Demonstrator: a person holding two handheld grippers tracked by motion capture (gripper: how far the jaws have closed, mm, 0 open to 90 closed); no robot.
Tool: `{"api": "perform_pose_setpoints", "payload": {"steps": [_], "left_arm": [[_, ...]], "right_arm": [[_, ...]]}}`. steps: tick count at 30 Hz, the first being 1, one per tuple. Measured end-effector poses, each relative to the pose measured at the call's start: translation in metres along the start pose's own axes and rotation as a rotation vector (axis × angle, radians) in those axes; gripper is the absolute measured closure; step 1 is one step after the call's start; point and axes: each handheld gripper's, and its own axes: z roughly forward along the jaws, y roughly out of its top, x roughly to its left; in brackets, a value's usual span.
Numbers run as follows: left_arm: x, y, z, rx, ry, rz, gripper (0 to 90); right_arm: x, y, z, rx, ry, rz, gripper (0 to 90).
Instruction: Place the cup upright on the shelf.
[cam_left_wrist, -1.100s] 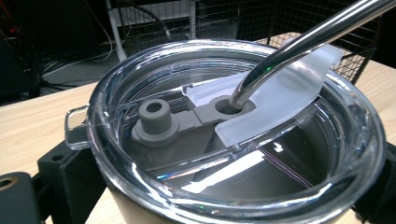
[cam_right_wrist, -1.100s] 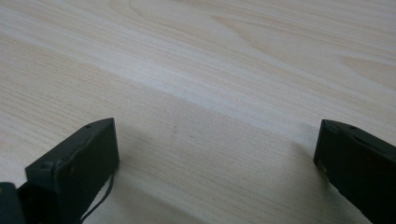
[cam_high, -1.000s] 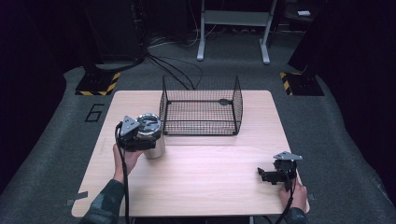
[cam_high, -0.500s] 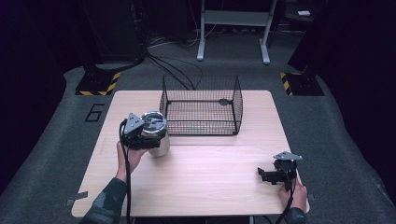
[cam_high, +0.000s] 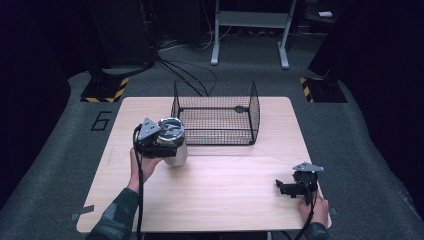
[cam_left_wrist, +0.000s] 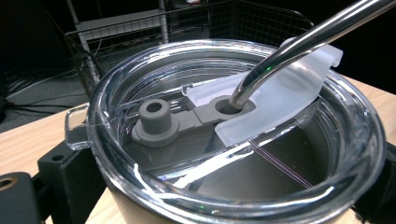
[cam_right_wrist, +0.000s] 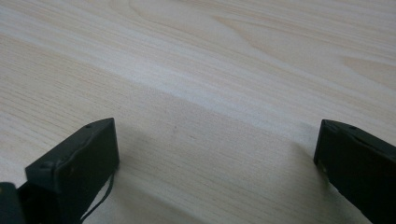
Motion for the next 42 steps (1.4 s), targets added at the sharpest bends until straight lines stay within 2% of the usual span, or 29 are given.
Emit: {"api": "perform_pose_setpoints", "payload": {"steps": [19, 22, 35, 42], "left_arm": [[-0.010, 0.022, 0.013, -0.005, -0.058, 0.006, 4.0], [-0.011, 0.026, 0.014, 0.000, -0.068, 0.018, 4.0], [-0.017, 0.045, 0.020, -0.016, -0.105, 0.025, 4.0], [-0.017, 0.055, 0.024, -0.034, -0.115, 0.011, 4.0]], "right_arm": [[0.000, 0.000, 0.000, 0.000, 0.000, -0.001, 0.0], [0.000, 0.000, 0.000, 0.001, 0.001, -0.001, 0.0], [0.000, 0.000, 0.000, 0.002, 0.000, -0.001, 0.0], [0.000, 0.000, 0.000, 0.000, 0.000, 0.000, 0.0]]}}
